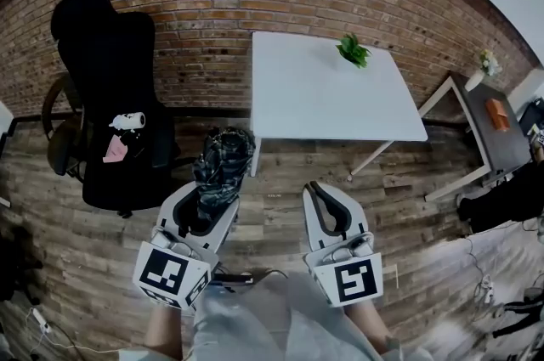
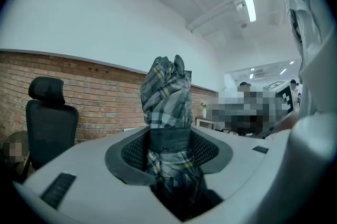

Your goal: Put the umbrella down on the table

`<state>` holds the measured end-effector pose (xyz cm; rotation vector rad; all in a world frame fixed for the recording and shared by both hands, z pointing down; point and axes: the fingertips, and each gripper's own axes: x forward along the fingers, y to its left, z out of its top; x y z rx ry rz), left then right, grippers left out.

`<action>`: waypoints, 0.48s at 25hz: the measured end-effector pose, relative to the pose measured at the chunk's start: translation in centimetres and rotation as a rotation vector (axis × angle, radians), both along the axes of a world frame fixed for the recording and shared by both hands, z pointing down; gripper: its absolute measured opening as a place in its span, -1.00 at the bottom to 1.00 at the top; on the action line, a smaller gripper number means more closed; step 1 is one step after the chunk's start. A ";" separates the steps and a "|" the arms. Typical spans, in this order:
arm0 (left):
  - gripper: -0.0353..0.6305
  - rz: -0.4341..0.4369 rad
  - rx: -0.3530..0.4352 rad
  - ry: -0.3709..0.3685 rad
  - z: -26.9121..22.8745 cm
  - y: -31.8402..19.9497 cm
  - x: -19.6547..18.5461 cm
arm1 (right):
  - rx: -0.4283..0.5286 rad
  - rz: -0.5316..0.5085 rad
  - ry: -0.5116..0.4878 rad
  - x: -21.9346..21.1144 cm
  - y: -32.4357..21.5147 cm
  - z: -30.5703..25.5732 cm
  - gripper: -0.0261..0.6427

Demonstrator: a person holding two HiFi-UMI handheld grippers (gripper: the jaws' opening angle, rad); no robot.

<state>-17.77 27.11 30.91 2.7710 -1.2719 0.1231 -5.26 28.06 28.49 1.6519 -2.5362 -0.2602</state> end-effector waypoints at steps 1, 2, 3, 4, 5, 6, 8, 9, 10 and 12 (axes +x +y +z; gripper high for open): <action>-0.23 0.001 0.003 0.000 -0.1 0.2 -0.2 | 0.001 0.002 -0.001 -0.2 0.2 0.0 -0.76; -0.23 0.002 0.005 0.000 -0.1 0.3 -0.3 | 0.002 0.005 -0.001 -0.4 0.5 0.0 -0.76; -0.23 0.003 0.007 0.000 -0.1 0.5 -0.4 | 0.002 0.007 0.000 -0.5 0.7 0.0 -0.76; -0.23 0.005 0.009 0.000 -0.1 0.6 -0.6 | 0.004 0.010 0.000 -0.7 0.9 0.1 -0.76; -0.23 0.007 0.010 -0.002 -0.1 0.8 -0.8 | 0.005 0.013 0.001 -0.9 1.2 0.2 -0.76; -0.23 0.010 0.012 -0.004 0.0 0.9 -1.0 | 0.007 0.016 0.001 -1.1 1.4 0.3 -0.76; -0.23 0.013 0.012 -0.009 0.3 1.2 -1.5 | 0.006 0.020 0.003 -1.6 1.9 0.6 -0.76; -0.23 0.015 0.013 -0.011 0.3 1.3 -1.7 | 0.005 0.021 0.007 -1.7 2.0 0.8 -0.76; -0.23 0.016 0.015 -0.012 0.3 1.2 -1.9 | 0.005 0.023 0.008 -1.8 2.1 0.8 -0.76; -0.23 0.018 0.023 -0.010 0.0 1.1 -2.0 | 0.014 0.031 0.001 -1.8 2.0 0.5 -0.76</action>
